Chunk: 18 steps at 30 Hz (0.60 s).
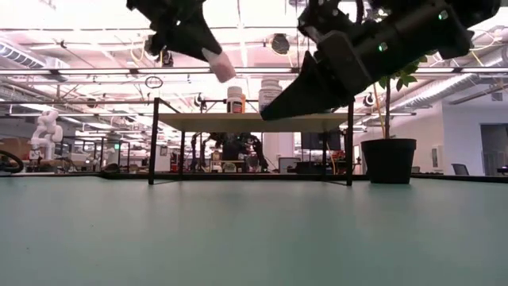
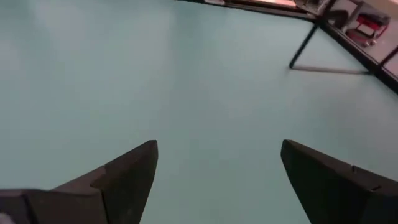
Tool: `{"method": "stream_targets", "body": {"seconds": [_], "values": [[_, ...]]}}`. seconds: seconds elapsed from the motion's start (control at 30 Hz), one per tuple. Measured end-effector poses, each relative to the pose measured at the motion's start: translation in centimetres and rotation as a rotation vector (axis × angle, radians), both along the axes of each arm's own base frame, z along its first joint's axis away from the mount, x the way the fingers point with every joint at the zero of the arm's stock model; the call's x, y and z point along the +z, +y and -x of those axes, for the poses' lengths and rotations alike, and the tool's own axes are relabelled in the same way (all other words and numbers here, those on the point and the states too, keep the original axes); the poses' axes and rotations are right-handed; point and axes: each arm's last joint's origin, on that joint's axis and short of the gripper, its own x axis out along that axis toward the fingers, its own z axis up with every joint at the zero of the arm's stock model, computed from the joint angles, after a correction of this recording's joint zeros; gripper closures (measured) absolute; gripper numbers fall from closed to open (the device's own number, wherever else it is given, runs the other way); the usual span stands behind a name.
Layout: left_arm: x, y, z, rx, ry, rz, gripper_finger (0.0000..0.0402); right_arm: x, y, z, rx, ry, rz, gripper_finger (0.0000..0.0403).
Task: Pick and place medicine bottles onto shelf by color
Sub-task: Put the small transparent pill bottle on the shelf
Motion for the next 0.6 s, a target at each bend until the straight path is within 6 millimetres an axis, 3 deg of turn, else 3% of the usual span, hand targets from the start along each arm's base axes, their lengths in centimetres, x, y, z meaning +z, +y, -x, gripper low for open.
{"method": "stream_targets", "body": {"seconds": [0.17,0.3,0.6], "values": [[3.6,3.4,0.0,0.093,0.086,-0.050,0.0264,-0.9,-0.8,0.6,-0.033,0.024,-0.020,0.0066],[5.0,6.1,0.7,0.177,0.138,-0.058,0.0264,-1.5,-0.9,1.0,-0.035,0.044,-0.017,0.0066],[4.0,11.9,1.6,0.241,0.211,0.016,0.0263,-1.8,-0.8,1.3,-0.062,0.048,-0.072,0.0067]]}}
